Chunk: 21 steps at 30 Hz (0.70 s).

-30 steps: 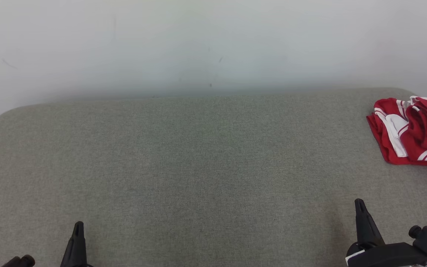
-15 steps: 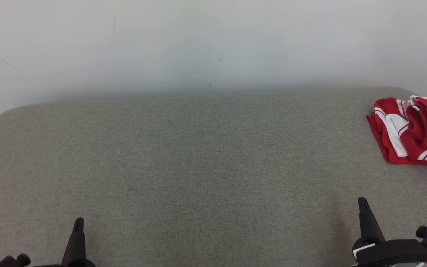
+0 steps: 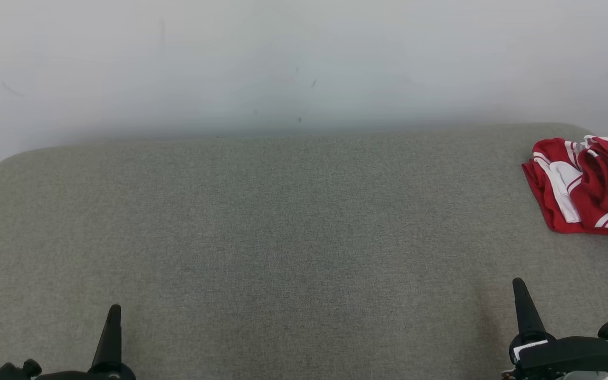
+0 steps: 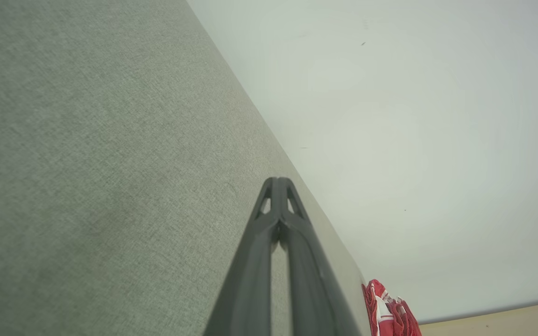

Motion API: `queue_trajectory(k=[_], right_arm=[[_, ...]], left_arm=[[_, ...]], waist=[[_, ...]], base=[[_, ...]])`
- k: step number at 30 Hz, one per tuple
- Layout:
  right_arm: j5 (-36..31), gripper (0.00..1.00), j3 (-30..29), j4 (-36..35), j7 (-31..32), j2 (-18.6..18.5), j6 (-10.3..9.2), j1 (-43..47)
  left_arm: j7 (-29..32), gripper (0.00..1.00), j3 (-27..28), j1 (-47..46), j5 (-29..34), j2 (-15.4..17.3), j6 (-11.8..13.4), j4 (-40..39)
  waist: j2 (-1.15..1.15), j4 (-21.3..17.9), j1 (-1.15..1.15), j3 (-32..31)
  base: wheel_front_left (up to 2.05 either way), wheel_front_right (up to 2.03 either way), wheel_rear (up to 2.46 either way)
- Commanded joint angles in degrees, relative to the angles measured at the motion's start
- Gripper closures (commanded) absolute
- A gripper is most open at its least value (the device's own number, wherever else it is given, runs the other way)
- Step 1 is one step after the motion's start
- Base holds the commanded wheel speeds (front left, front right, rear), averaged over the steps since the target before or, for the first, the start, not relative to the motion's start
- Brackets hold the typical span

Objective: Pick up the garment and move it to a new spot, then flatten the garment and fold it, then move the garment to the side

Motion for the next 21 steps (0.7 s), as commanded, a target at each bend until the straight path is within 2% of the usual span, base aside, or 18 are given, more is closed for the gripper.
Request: queue_trajectory(k=[1,21], right_arm=[[1.2,1.0,-0.3,-0.7,0.2,0.1,-0.06,-1.1],[12.4,1.0,-1.6,-0.6,3.2,0.5,-0.08,-1.7]], left_arm=[[0.2,1.0,0.2,-1.4,-1.5,0.1,0.0,-0.6],[3.2,1.0,0.4,-2.4,-12.6,0.0,0.0,-0.6]], waist=[[0.0,0.0,0.0,0.0],[0.0,0.0,0.0,0.2]], base=[[0.0,0.0,0.0],[0.0,0.0,0.0]])
